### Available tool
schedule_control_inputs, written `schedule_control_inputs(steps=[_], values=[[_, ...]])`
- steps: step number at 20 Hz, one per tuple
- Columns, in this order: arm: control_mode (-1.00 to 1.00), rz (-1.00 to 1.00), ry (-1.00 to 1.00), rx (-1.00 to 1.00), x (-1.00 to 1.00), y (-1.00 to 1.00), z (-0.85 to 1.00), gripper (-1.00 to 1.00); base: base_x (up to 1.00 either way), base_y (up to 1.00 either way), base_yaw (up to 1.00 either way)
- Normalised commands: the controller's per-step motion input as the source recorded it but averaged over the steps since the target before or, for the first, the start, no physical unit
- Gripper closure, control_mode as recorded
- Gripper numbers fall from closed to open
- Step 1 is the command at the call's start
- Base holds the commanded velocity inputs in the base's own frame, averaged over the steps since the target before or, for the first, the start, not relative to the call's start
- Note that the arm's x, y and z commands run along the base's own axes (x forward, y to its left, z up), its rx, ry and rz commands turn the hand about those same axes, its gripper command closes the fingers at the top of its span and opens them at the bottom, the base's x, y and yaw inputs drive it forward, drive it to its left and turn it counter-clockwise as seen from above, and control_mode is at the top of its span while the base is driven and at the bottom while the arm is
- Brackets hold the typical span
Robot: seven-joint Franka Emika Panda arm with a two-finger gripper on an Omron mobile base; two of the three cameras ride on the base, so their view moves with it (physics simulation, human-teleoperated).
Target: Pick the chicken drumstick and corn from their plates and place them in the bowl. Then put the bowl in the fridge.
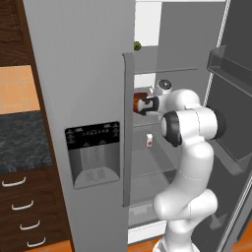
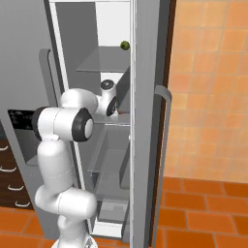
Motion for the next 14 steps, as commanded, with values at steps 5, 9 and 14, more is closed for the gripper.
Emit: schedule_control_inputs(steps=[5, 9, 14], values=[[-1.0, 0.02, -0.16, 0.0, -0.46, 0.0, 0.36, -1.0, 0.0, 0.0, 0.0], [-1.0, 0.03, -0.02, 0.0, -0.99, 0.1, 0.33, -1.0, 0.0, 0.0, 0.0], [-1.0, 0.08, 0.0, 0.0, -1.0, 0.04, 0.52, -1.0, 0.0, 0.0, 0.0]])
